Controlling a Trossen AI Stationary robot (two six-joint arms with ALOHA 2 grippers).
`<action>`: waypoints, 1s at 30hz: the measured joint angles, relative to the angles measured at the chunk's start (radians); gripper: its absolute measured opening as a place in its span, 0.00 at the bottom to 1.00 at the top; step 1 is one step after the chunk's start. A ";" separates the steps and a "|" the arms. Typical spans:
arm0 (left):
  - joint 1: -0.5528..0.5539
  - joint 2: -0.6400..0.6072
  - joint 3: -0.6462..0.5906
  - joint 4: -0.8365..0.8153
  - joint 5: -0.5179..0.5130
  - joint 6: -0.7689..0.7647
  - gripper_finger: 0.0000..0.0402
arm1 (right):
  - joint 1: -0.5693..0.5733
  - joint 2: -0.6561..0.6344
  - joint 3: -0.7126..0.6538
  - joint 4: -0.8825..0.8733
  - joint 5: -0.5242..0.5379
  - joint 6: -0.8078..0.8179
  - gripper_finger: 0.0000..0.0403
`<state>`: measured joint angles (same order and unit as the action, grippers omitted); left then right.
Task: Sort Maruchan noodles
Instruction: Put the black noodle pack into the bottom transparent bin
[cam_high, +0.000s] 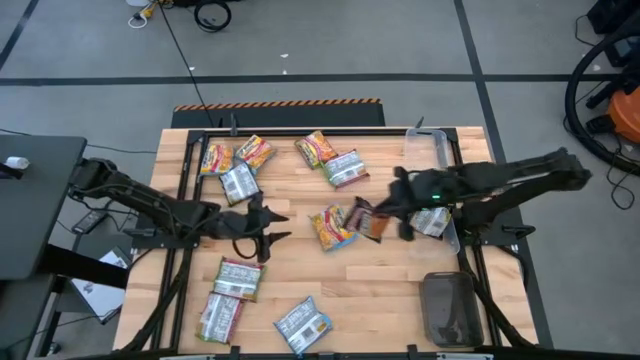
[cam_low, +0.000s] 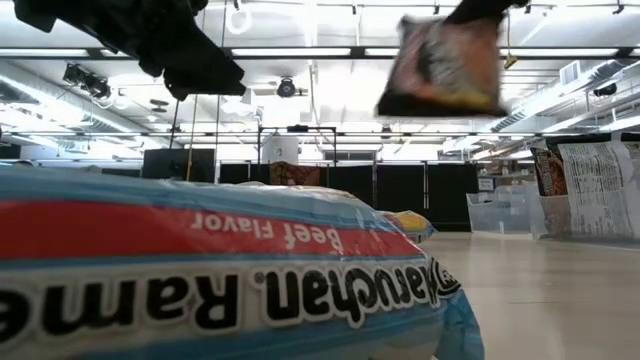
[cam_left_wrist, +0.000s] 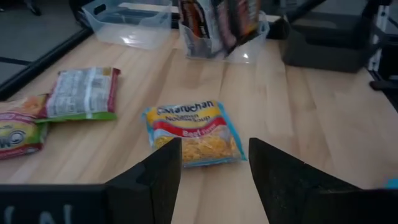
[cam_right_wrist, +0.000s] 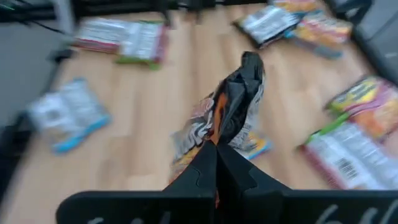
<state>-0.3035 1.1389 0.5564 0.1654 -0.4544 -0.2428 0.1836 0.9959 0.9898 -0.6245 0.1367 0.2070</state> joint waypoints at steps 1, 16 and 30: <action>0.002 0.000 0.000 0.000 -0.002 -0.001 0.48 | 0.012 -0.029 0.009 -0.041 -0.014 0.032 0.01; -0.037 0.000 0.000 0.335 0.163 0.132 0.48 | 0.120 -0.161 0.046 -0.723 -0.032 0.258 0.01; -0.036 0.000 0.000 0.310 0.164 0.124 0.48 | 0.191 -0.072 -0.086 -0.852 -0.099 0.164 0.01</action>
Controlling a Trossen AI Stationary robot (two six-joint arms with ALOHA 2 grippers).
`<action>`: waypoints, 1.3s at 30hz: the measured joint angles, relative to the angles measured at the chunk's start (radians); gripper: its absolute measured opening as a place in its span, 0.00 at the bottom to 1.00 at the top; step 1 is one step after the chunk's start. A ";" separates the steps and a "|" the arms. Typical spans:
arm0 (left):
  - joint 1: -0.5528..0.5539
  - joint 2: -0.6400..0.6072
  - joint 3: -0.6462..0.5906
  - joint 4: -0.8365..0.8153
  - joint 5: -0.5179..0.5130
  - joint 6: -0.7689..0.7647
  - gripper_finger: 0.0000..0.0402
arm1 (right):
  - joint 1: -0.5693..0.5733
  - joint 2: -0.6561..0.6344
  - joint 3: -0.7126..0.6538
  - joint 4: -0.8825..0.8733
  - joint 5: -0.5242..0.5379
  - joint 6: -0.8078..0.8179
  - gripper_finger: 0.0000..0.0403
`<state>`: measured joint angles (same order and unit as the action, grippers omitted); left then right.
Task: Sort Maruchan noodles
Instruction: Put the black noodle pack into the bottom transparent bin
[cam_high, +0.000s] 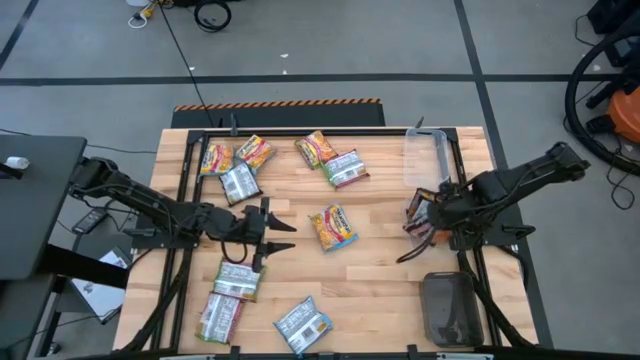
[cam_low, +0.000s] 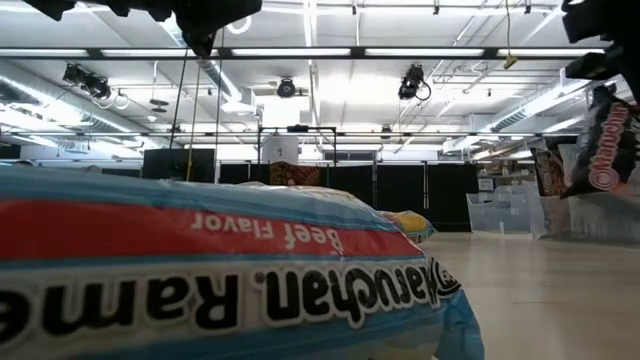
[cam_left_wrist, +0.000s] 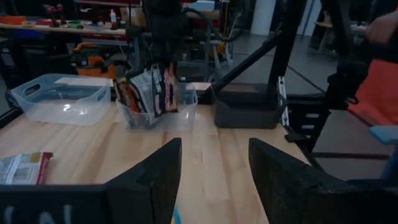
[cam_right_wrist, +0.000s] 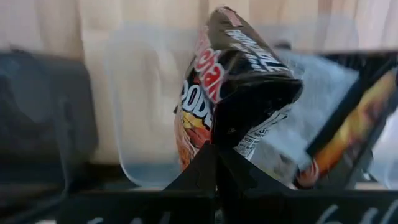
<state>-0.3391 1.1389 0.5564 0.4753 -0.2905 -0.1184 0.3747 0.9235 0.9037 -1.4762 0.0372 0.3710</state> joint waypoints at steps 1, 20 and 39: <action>0.000 0.000 0.000 -0.007 0.000 0.000 0.48 | 0.000 0.008 0.006 -0.016 -0.001 -0.001 0.01; 0.010 0.000 0.000 -0.129 -0.010 -0.031 0.48 | -0.001 0.136 0.072 -0.038 0.011 -0.059 0.02; 0.173 -0.018 0.076 -0.716 -0.026 -0.319 0.48 | -0.001 0.172 0.170 0.130 0.219 -0.053 0.25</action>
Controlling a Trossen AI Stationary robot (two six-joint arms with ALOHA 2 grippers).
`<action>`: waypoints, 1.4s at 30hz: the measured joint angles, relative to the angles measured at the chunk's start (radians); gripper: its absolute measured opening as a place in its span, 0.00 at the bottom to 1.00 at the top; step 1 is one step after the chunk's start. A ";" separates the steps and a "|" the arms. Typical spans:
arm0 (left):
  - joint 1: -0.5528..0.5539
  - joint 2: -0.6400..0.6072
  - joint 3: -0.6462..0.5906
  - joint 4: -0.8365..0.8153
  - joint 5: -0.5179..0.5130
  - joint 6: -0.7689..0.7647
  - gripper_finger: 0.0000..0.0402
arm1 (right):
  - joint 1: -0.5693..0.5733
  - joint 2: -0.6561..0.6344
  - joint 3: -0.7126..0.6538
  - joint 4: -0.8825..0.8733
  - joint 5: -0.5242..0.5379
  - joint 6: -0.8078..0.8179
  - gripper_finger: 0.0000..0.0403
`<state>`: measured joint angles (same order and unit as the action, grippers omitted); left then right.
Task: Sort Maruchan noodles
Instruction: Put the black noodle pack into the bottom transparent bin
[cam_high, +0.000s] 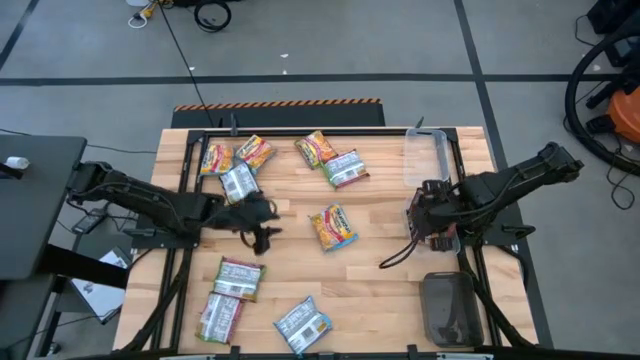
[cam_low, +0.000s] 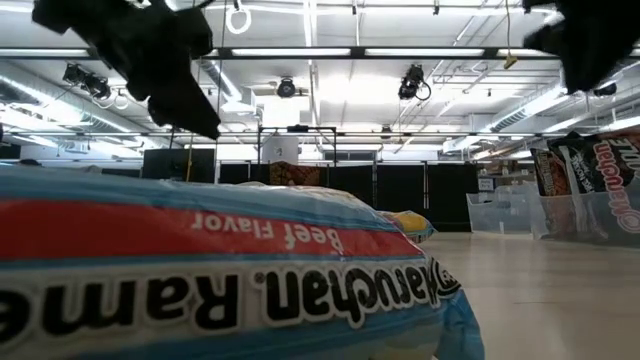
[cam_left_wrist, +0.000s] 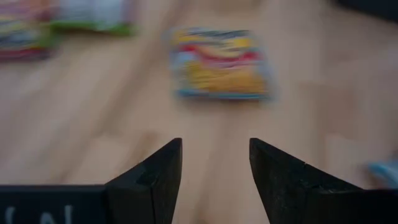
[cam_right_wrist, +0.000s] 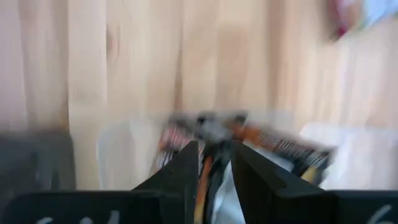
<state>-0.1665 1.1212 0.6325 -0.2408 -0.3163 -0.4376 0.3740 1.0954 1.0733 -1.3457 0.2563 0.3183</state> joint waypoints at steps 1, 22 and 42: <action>0.019 0.000 0.030 -0.080 -0.034 -0.007 0.48 | 0.000 0.000 0.021 0.018 0.037 -0.001 0.26; 0.156 0.062 0.001 -0.579 -0.290 -0.089 0.53 | 0.004 0.000 -0.082 0.534 0.181 -0.217 0.27; 0.201 0.358 -0.001 -0.657 -0.208 -0.225 0.66 | 0.016 0.000 -0.106 0.607 0.162 -0.258 0.27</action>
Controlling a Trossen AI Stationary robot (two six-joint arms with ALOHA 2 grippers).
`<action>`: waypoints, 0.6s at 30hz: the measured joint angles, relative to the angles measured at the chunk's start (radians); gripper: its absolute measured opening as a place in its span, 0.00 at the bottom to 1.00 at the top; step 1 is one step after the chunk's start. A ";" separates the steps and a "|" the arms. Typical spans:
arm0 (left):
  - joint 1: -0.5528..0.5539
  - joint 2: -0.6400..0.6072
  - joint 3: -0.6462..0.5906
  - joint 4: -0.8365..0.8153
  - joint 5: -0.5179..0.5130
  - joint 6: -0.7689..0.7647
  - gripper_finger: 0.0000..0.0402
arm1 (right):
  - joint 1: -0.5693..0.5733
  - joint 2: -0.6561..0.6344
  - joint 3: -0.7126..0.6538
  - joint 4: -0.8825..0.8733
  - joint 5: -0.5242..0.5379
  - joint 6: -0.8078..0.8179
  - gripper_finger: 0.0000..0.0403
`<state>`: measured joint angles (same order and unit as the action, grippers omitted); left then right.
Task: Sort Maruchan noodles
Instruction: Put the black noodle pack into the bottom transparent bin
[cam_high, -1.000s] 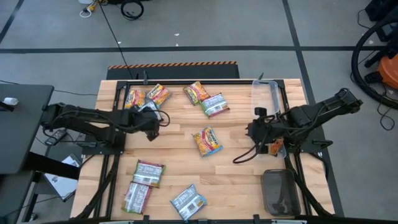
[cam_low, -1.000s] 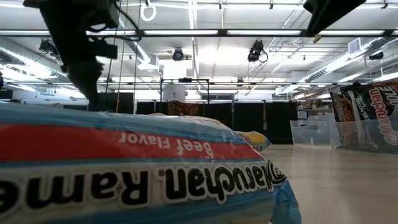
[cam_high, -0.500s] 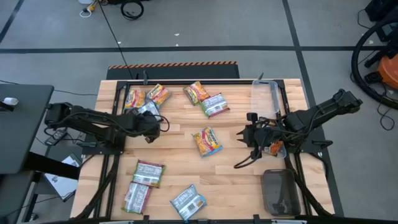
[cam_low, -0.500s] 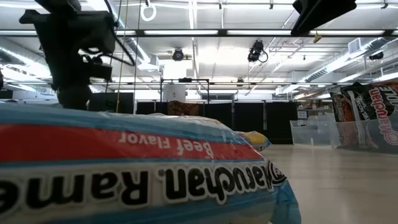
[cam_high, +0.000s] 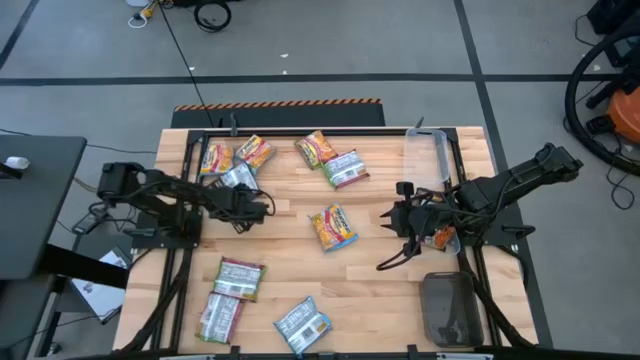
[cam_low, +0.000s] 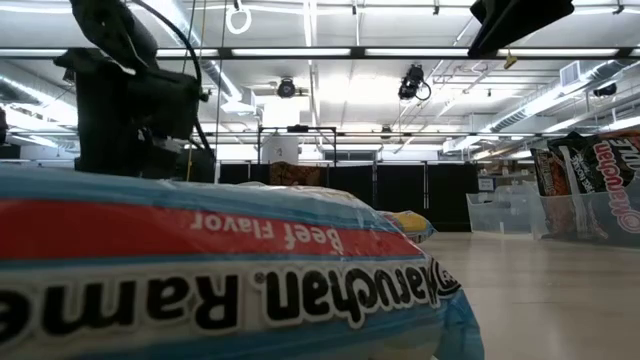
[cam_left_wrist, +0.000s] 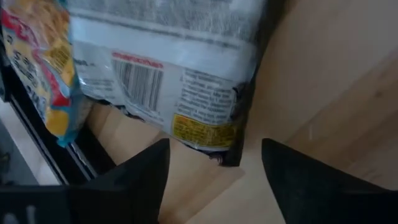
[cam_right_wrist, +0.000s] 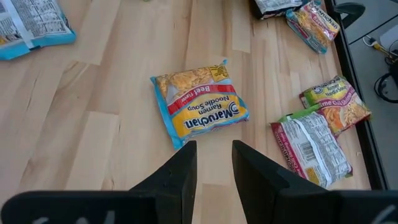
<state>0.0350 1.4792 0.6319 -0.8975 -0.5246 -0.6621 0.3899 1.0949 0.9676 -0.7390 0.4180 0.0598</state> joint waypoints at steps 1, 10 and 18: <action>0.007 0.011 0.000 -0.005 -0.009 -0.002 0.67 | 0.001 0.000 0.000 0.000 0.000 0.000 0.27; 0.052 0.079 0.004 0.026 -0.014 0.001 0.55 | 0.001 0.000 0.000 -0.002 -0.006 0.019 0.27; 0.056 0.086 -0.002 0.088 -0.084 -0.046 0.24 | 0.004 0.000 0.000 -0.004 -0.027 0.033 0.27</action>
<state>0.0909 1.5652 0.6300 -0.8098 -0.6086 -0.7080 0.3943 1.0950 0.9676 -0.7425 0.3908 0.0930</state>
